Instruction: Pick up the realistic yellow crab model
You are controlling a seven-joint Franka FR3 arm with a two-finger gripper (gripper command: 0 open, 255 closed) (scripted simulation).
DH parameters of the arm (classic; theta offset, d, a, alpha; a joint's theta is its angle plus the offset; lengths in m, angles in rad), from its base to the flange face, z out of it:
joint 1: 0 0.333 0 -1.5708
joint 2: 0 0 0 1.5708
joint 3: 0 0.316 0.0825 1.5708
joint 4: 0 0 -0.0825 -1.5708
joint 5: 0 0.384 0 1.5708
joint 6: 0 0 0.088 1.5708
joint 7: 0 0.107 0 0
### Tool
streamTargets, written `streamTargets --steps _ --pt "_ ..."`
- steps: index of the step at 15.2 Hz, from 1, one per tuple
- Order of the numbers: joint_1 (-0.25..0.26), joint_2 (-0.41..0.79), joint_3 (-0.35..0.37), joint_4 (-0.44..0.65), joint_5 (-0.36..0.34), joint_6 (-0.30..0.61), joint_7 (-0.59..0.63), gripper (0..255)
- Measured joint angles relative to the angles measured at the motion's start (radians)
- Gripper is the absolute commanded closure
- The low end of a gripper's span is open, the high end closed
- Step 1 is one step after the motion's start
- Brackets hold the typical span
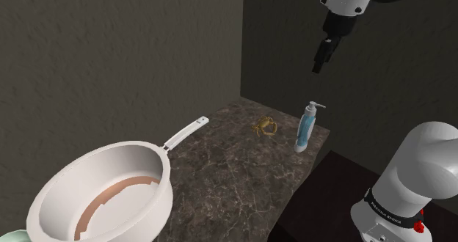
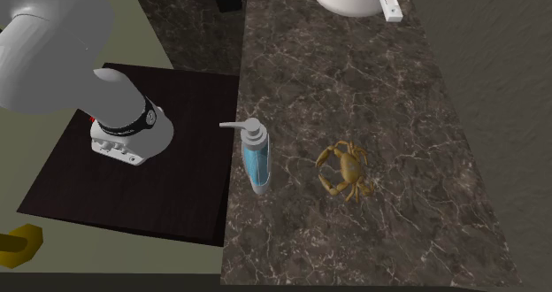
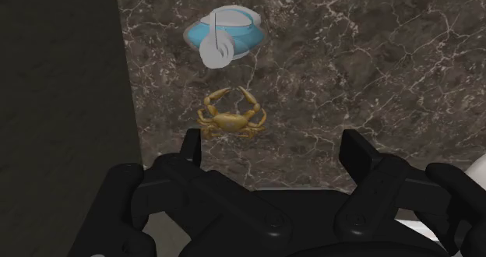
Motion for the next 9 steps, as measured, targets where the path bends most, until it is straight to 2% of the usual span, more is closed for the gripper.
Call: streamTargets --steps 3,9 --pt "-0.001 0.005 -0.004 -0.038 0.006 0.042 0.009 0" --pt "-0.008 0.098 -0.027 -0.153 0.032 0.25 0.044 0"
